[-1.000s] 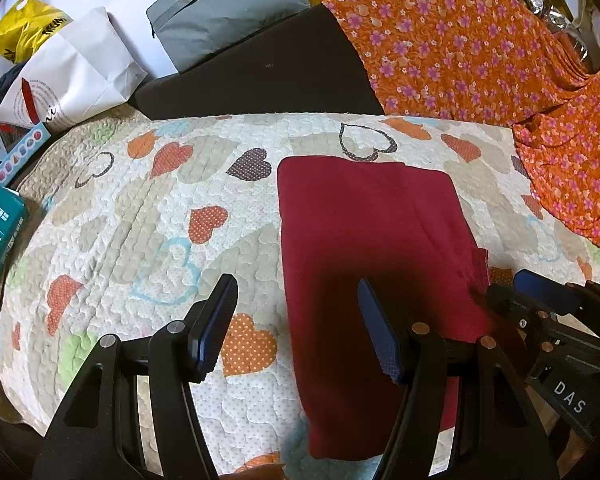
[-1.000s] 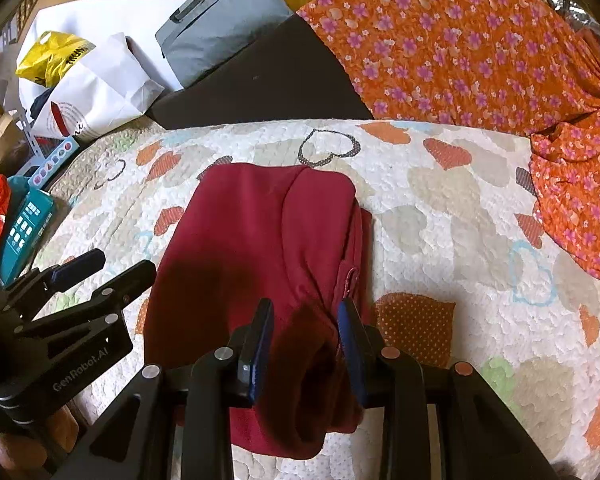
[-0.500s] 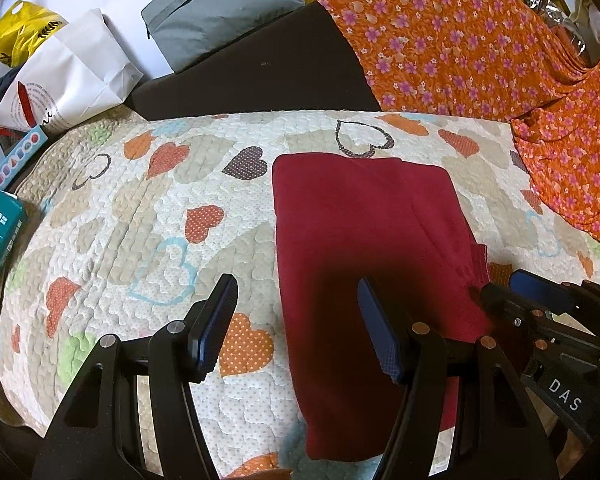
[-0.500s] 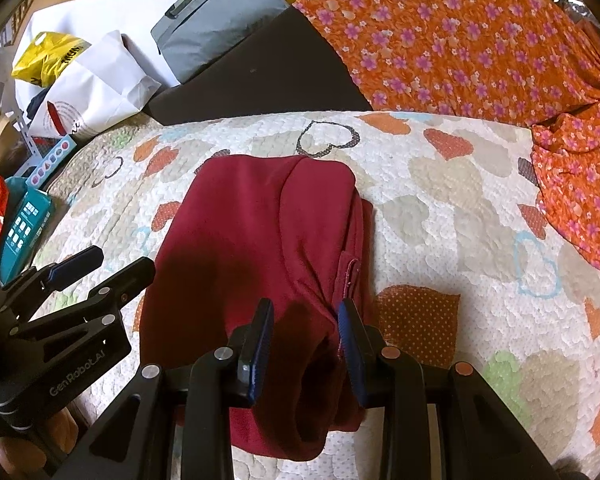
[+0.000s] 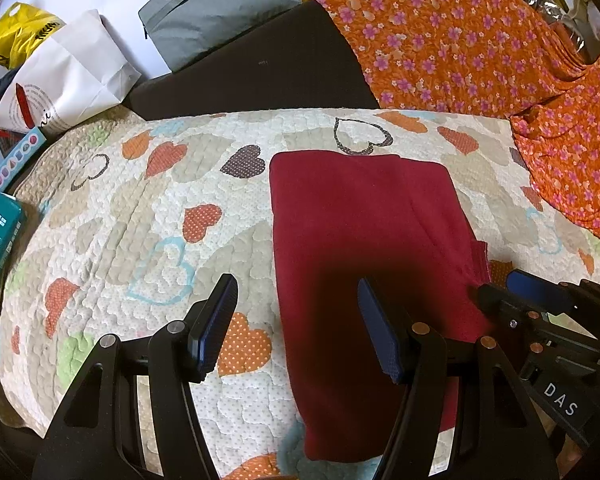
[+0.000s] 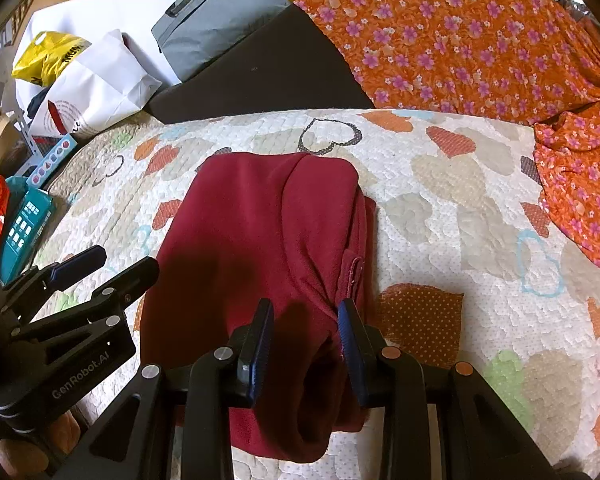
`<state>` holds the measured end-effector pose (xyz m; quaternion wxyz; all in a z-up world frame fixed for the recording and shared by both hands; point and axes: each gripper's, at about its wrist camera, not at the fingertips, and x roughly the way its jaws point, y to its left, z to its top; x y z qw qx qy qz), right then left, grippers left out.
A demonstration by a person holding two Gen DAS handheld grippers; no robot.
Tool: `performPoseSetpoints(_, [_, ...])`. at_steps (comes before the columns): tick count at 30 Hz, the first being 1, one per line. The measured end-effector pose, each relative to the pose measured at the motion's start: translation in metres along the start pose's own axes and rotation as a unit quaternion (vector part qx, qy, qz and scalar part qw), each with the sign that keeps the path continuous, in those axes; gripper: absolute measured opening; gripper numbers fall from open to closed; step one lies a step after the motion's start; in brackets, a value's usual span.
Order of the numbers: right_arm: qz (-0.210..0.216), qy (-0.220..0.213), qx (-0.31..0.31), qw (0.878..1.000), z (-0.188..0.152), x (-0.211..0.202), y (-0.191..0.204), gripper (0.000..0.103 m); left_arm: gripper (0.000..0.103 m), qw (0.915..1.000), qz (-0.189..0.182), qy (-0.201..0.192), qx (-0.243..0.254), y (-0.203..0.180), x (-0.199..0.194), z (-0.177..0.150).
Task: Fold small clothes
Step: 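Release the folded sweatshirt and hold both tools open above it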
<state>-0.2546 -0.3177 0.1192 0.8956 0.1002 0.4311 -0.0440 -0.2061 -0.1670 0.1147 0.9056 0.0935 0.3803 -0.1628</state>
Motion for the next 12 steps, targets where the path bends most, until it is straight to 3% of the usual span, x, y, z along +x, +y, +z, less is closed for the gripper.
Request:
performPoseSetpoints(6, [0.000, 0.002, 0.002, 1.000, -0.0019, 0.0023, 0.0000, 0.032, 0.063, 1.0000, -0.002, -0.006, 0.006, -0.0017, -0.0008, -0.0011])
performPoseSetpoints(12, [0.002, 0.002, 0.002, 1.000, -0.0026, 0.0037, 0.0000, 0.032, 0.063, 0.9995, -0.028, 0.006, -0.013, 0.0066, 0.0014, 0.0016])
